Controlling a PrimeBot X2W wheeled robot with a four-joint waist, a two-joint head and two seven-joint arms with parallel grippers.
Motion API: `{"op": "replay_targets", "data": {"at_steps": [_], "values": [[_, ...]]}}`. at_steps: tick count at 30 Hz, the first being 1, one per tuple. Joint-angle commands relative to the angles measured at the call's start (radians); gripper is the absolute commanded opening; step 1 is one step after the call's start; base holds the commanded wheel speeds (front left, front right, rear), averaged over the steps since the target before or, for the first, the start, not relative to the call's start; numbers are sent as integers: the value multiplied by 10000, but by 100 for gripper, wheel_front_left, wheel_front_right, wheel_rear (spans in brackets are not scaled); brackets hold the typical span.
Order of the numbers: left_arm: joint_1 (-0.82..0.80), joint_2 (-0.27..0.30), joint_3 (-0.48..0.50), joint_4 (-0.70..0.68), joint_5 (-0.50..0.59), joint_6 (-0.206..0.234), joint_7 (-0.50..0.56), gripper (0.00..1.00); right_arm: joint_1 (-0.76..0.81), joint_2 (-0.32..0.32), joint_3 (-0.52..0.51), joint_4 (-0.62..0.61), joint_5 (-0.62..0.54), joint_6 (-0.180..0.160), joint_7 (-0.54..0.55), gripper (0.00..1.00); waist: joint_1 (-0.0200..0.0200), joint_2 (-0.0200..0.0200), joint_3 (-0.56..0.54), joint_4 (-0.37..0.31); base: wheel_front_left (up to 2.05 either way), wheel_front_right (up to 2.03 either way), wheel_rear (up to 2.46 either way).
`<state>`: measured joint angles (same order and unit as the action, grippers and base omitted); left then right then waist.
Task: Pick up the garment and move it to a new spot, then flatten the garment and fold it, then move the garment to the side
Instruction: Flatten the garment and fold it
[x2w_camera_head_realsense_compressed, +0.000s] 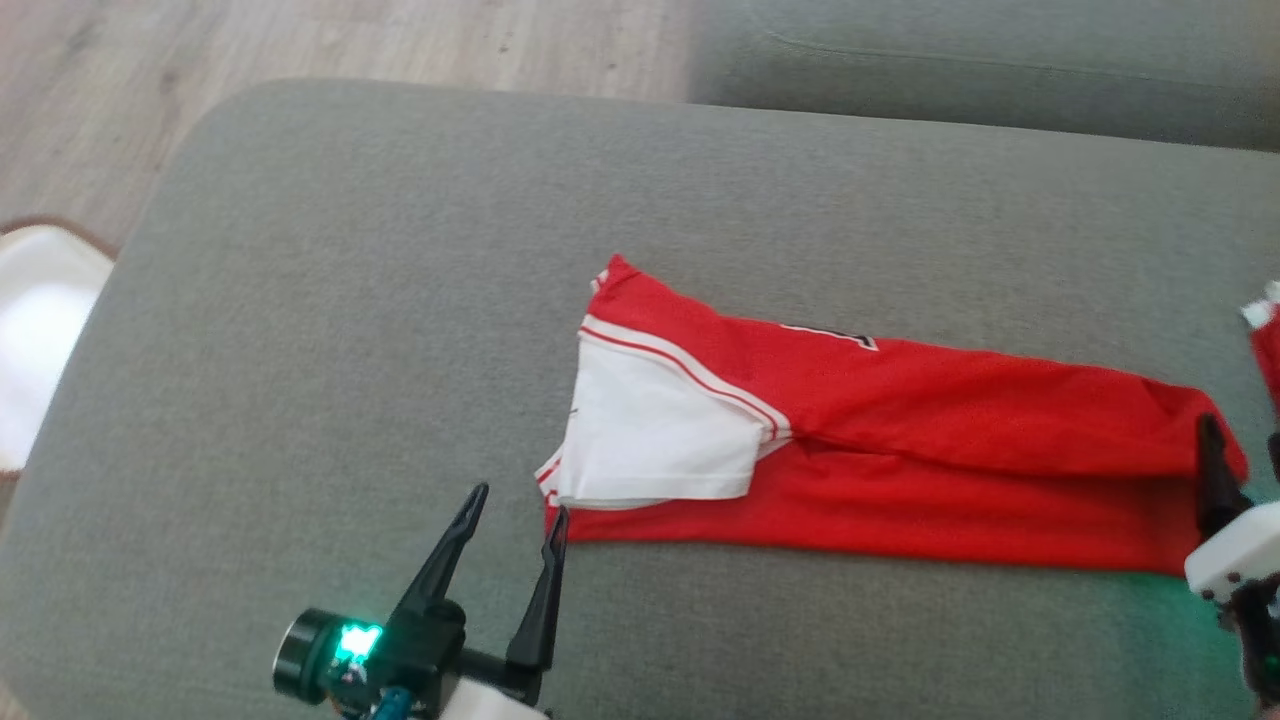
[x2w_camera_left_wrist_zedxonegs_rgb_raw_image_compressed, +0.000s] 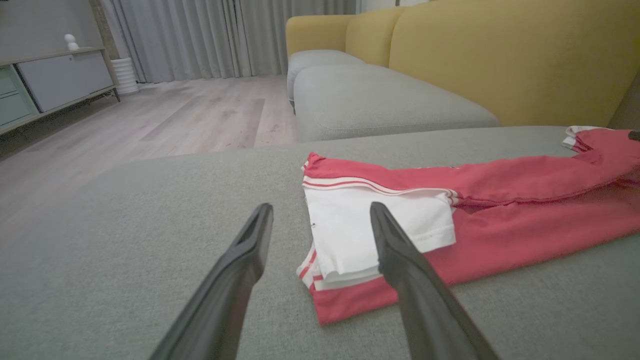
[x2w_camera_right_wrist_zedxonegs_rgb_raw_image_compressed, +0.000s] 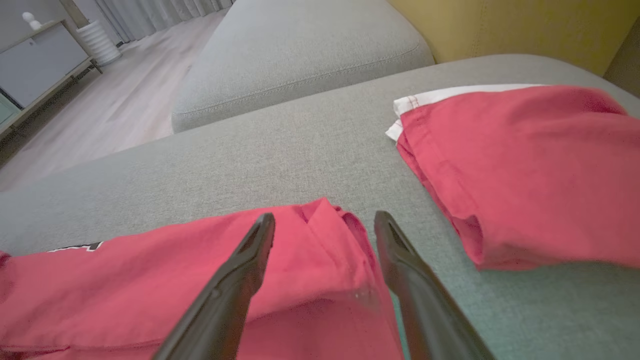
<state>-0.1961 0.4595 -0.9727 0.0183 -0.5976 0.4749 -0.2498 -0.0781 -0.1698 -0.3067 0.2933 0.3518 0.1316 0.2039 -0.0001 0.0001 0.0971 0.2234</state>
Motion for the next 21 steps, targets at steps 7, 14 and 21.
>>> {"op": "replay_targets", "data": {"at_steps": [7, 14, 21], "values": [[83, -529, 1089, -247, 794, -194, -119, 100, -795, -295, -848, 1554, -1111, -9, 627, 100, 1, -1, 131, 503, 0, 0, 0], [442, -872, 1707, -327, 1324, -321, -119, 100, -514, -57, -1011, 1737, -980, -9, 1588, 100, 1, -1, 137, 525, 0, 0, 0], [726, -1178, 2205, -197, 1702, -672, -120, 100, -310, 54, -876, 1425, -462, -9, 2206, 0, 1, -1, 72, 505, 0, 0, 0]]}}
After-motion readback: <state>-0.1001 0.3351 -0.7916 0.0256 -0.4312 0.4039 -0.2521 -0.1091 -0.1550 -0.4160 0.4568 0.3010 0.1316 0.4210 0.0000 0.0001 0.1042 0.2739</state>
